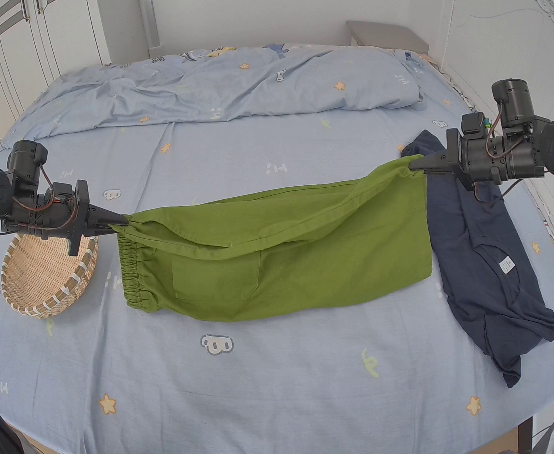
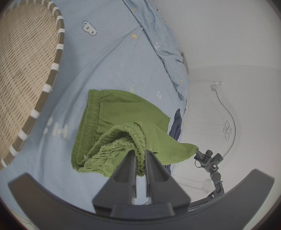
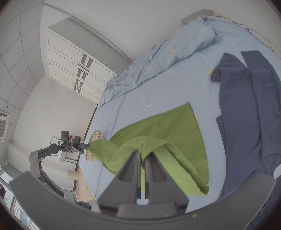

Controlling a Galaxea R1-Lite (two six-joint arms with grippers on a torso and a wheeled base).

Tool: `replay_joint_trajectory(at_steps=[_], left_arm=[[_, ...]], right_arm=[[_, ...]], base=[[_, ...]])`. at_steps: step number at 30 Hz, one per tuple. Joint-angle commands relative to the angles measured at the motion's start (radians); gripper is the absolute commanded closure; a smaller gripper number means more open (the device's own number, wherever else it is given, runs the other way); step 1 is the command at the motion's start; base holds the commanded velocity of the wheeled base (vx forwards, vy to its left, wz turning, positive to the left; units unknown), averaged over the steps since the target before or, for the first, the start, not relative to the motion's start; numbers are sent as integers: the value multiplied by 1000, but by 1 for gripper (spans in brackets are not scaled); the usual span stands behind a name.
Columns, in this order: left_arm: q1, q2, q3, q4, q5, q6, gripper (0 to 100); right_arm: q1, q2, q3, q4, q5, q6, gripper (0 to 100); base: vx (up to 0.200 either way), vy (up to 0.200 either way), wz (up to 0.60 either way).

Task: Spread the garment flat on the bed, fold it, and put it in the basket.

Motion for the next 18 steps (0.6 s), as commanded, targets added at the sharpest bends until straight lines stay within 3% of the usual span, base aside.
replay_joint_trajectory(at_steps=[1,18], left_arm=[[17,97,-89,22,2,-2,100],[41,185,-201,19,2,1,100]], right_arm=[[-1,117,-122,2,-1,3,100],[-39,267,-309,-10,-1,-8,100]], base=[[0,0,0],[0,0,0]])
